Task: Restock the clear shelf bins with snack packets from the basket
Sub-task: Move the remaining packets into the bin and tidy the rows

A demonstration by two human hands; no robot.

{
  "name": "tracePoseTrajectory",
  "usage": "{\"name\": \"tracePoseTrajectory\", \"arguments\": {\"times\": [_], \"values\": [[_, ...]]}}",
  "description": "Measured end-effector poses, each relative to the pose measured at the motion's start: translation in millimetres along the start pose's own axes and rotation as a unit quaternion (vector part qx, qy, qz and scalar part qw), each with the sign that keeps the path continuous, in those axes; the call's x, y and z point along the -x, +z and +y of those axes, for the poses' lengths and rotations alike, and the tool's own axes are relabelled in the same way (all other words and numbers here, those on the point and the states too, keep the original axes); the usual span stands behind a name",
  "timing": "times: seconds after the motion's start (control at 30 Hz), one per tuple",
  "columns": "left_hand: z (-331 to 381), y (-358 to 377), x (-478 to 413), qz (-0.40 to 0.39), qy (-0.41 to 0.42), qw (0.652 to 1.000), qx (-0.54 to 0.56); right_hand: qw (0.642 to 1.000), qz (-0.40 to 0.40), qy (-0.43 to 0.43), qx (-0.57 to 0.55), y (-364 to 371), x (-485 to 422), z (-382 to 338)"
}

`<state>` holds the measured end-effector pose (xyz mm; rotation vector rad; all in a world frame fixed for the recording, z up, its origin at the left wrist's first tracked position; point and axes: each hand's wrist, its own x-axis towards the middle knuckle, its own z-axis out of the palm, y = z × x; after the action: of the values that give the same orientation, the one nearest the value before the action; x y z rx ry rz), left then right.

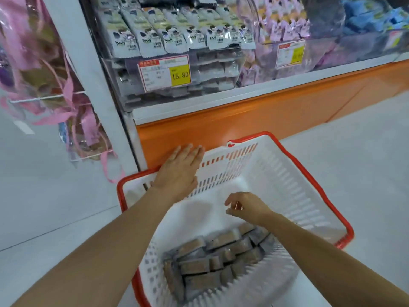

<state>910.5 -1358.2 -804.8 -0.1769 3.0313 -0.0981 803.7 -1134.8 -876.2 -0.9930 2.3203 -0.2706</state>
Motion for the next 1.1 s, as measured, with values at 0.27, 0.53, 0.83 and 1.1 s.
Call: {"name": "tracePoseTrajectory", "arguments": {"times": [0.27,0.53,0.83,1.1], "values": [[3.8,4.8,2.1,0.018,0.009,0.999,-0.026,0.979,-0.176,0.067,0.071,38.1,1.6,7.5],[3.6,4.2,1.2,0.014,0.01,1.0,0.007,0.987,-0.117,0.107,-0.025,21.5,2.8,-2.8],[8.7,-10.8,5.0,0.031,0.106,0.988,0.108,0.943,0.002,0.084,-0.321,-38.3,12.1,-33.5],[8.3,-31.5,12.8,-0.008,0.085,0.969,0.233,0.905,0.076,0.022,-0.418,-75.5,25.2,-59.9]]}}
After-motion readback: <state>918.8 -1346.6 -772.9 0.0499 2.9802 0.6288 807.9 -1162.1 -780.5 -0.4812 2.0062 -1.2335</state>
